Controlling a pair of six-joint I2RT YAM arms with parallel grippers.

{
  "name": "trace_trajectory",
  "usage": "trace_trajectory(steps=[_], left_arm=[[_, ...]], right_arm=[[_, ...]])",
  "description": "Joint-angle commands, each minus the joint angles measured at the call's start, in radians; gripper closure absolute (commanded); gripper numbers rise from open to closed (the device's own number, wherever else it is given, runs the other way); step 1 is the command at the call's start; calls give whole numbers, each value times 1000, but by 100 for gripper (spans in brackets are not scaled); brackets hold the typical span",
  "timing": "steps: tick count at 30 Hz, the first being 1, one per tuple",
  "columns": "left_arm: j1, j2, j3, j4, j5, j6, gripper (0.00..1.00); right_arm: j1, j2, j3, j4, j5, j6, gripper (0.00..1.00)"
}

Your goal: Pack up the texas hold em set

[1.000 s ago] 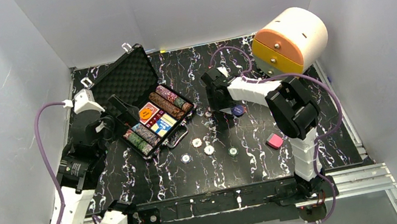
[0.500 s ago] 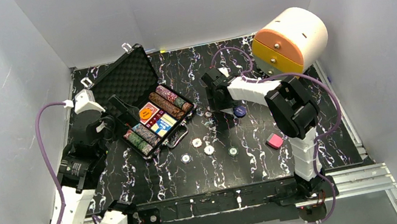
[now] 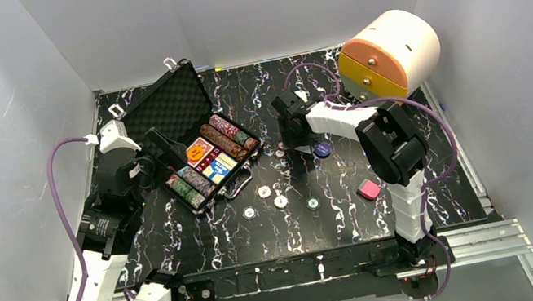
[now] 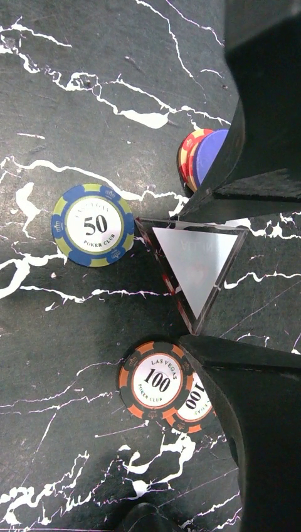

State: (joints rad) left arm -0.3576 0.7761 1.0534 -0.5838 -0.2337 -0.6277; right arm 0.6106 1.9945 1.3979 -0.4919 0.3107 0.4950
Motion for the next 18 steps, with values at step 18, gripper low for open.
trace_trajectory(steps=[18], left_arm=[[-1,-81,91,-5,-107,77,2]], right_arm=[[156,-141,90,27,22,-27,40]])
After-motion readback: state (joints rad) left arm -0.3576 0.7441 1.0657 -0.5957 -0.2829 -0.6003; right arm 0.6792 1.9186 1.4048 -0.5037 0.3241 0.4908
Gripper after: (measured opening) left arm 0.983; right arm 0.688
